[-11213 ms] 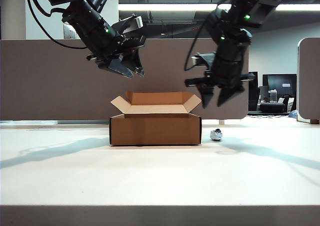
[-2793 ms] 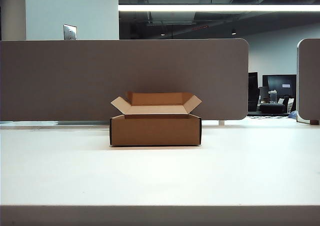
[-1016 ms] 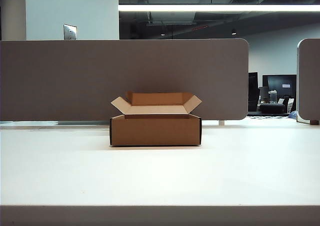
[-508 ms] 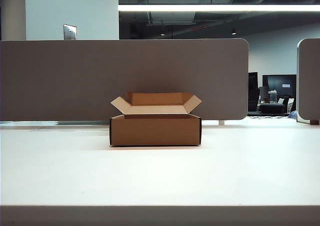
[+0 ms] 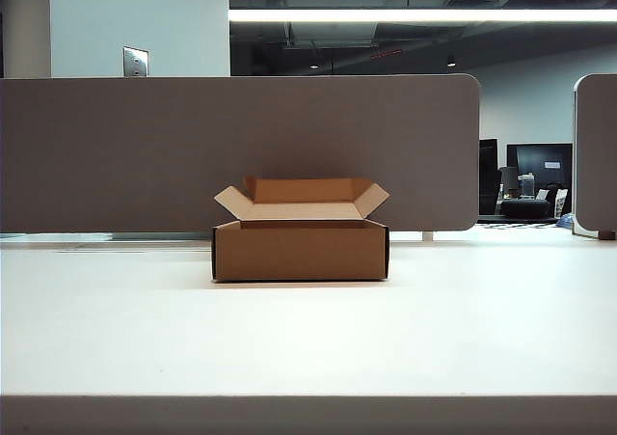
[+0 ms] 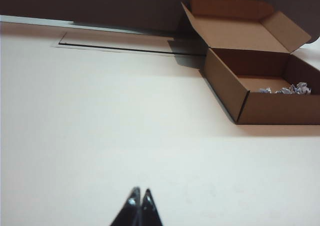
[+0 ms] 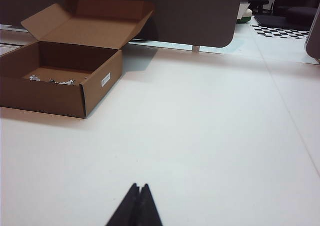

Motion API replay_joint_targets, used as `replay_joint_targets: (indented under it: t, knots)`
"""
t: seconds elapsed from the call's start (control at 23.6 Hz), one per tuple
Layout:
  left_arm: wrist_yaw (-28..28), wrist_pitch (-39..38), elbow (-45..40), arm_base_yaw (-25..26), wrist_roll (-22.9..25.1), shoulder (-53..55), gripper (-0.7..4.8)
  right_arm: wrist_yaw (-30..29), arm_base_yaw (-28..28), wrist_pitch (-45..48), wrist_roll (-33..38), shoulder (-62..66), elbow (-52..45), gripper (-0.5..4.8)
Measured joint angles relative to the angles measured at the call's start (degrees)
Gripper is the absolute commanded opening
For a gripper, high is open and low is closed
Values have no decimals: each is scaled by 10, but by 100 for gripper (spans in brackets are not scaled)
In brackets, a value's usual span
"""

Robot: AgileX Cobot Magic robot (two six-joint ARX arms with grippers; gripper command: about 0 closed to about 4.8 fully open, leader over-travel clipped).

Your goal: Pick up all the paper balls on the table and put them in the paper box.

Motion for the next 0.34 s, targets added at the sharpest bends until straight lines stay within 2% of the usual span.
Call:
replay_joint_targets:
  t: [0.34]
  knots:
    - [0, -4, 0, 0, 0, 0, -2, 0, 0, 0, 0, 0, 0, -1]
